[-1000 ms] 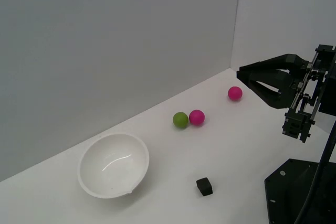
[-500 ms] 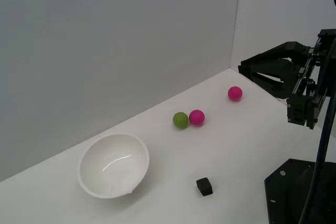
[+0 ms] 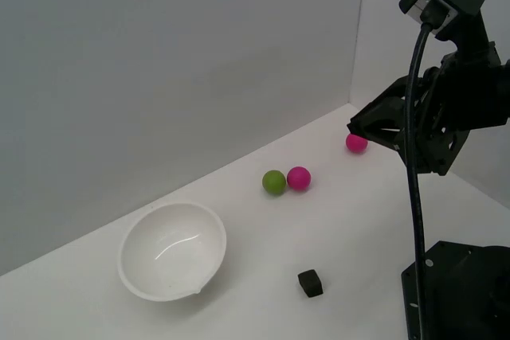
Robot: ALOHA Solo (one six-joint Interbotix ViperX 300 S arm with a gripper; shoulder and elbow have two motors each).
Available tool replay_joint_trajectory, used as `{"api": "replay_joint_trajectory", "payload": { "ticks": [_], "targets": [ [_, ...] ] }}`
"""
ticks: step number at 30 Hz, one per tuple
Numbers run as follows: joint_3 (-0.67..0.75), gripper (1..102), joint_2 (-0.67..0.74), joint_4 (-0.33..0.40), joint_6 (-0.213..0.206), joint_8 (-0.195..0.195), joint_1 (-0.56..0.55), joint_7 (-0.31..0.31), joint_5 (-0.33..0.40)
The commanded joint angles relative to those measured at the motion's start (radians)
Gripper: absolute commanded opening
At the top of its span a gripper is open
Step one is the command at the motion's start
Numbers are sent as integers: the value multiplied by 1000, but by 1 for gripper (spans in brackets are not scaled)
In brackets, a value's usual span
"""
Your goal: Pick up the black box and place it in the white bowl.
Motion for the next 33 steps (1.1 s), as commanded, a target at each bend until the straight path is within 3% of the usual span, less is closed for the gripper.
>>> {"api": "replay_joint_trajectory", "payload": {
  "ticks": [1, 6, 14, 19, 22, 27, 28, 33],
  "targets": [
    [-46, 3, -46, -37, -12, -17, -14, 8, -41],
    [-149, 3, -149, -75, -35, -51, -14, 83, -80],
    [-256, 3, -255, -124, -103, -51, -15, 222, -129],
    [-291, 7, -290, -124, -135, -51, -18, 235, -126],
    [-314, 28, -313, -123, -152, -51, -18, 235, -126],
    [-371, 93, -371, -123, -161, -52, -20, 242, -124],
    [-383, 101, -383, -121, -163, -52, -20, 244, -123],
    [-422, 100, -422, -118, -170, -52, -63, 244, -120]
  ]
}}
